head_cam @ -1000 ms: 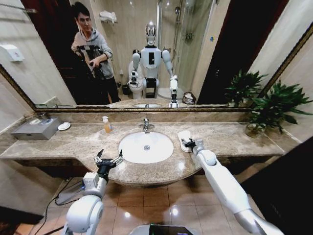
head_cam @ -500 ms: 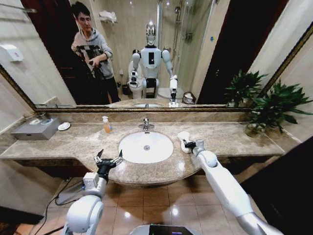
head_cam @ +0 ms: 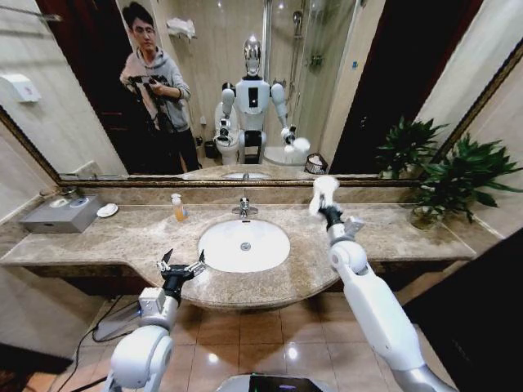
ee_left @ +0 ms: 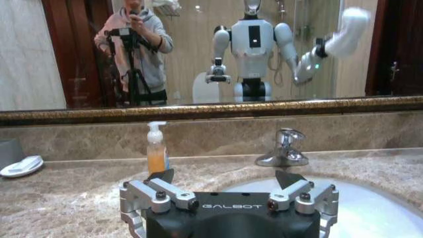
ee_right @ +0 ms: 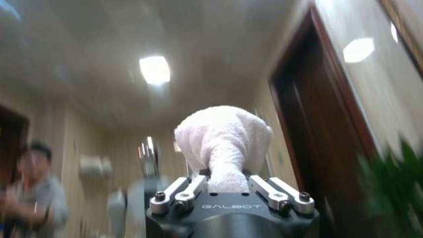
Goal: Pick up the towel from the sink counter and wipe the mirror surface.
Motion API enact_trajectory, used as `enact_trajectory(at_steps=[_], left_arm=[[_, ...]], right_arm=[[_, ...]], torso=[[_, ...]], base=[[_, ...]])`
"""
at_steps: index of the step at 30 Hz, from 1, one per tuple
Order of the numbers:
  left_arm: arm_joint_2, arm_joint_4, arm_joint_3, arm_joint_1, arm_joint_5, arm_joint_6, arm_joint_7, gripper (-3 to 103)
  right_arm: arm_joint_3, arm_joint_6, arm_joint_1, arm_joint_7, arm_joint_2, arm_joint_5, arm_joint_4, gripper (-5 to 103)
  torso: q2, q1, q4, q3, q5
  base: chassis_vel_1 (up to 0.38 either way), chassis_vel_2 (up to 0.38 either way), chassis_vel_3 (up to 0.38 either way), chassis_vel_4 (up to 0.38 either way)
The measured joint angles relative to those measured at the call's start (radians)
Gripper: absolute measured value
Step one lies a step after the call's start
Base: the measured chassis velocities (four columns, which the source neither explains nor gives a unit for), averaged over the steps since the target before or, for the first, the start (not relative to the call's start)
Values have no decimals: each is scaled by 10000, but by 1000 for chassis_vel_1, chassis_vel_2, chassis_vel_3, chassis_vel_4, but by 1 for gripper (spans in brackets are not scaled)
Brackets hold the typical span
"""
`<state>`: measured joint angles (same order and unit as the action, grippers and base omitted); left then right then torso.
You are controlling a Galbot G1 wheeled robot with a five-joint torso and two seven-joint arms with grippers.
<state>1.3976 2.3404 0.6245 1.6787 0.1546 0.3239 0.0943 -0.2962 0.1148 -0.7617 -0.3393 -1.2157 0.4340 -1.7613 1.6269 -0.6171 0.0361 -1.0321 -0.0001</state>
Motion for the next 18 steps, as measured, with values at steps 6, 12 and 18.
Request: enact_trajectory(at_steps=[6,12,18], left_arm=[[0,0,0,-1,0,0,2,100],[0,0,0,0,0,0,0,100],[0,0,0,0,0,0,0,100]], right_arm=[[96,877,1343,505,-3,-147,589,19],[338,1171,3003,1013,-133,-126,1774,19],[415,848,3790,1175,-90,-128,1801,19]], torso=[[0,0,1,0,-4],[-1,-2,3,-2,2],[0,-1,0,-1,-1]], base=[[0,0,0,0],[0,0,0,0],[0,0,0,0]])
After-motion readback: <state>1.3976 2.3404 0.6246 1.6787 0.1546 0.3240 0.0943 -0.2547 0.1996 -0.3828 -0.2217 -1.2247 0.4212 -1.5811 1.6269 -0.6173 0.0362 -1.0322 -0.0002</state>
